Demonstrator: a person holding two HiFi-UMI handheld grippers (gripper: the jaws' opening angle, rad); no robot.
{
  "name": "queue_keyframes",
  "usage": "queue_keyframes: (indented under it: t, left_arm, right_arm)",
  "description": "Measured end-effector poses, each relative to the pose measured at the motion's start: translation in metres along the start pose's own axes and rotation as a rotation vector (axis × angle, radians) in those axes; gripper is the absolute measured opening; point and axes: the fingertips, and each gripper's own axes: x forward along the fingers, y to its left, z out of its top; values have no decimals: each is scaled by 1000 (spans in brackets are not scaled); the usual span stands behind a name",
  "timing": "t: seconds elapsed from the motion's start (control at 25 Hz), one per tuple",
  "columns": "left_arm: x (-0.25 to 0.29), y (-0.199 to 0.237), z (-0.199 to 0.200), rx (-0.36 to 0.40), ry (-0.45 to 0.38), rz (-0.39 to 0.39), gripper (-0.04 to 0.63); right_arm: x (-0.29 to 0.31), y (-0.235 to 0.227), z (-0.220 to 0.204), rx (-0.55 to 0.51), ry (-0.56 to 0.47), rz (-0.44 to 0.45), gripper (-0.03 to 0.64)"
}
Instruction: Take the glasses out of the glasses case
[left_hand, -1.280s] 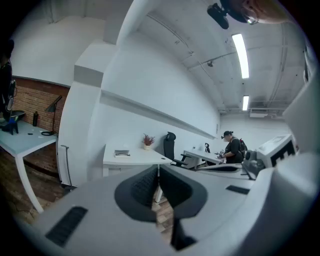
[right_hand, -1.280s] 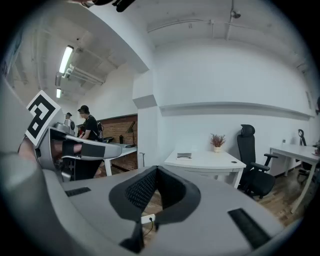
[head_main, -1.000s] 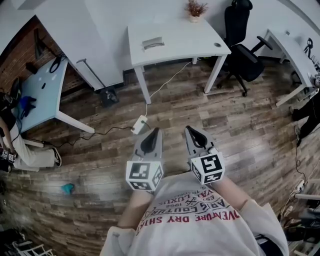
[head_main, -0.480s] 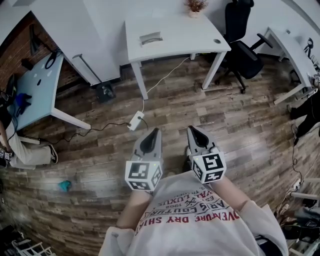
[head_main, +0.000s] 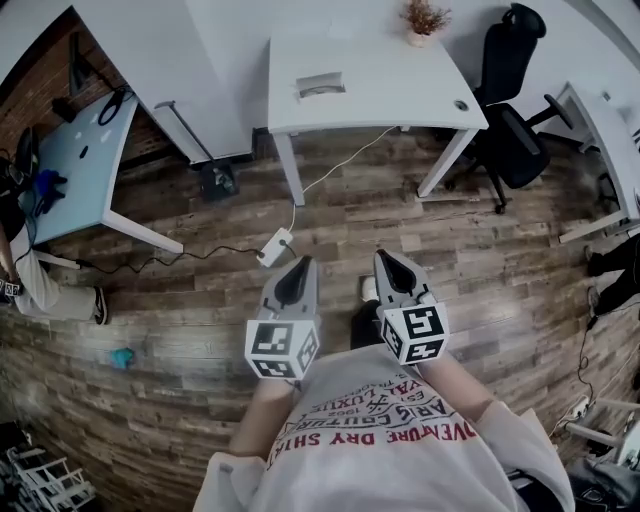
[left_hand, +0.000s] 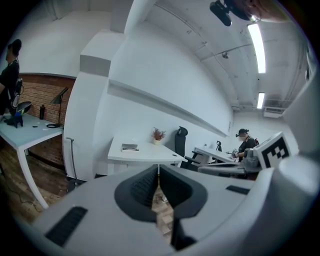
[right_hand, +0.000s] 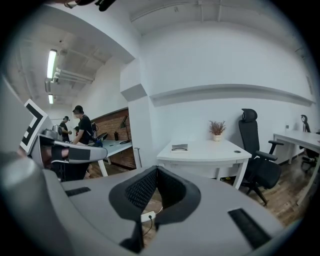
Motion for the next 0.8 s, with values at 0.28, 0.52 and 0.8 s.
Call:
queue_keyframes:
  t: [0.28,0.52,0.8]
  left_arm:
    - [91,7,44,-11,-5,61,14]
    - [176,14,76,-24,-17,110,14]
    - [251,19,83,-64,9,124,14]
  right_arm:
    - [78,-68,40,4,12,79,12]
    - [144,-139,73,9,18,113,12]
    - [191,-195,82,-11,50,132,12]
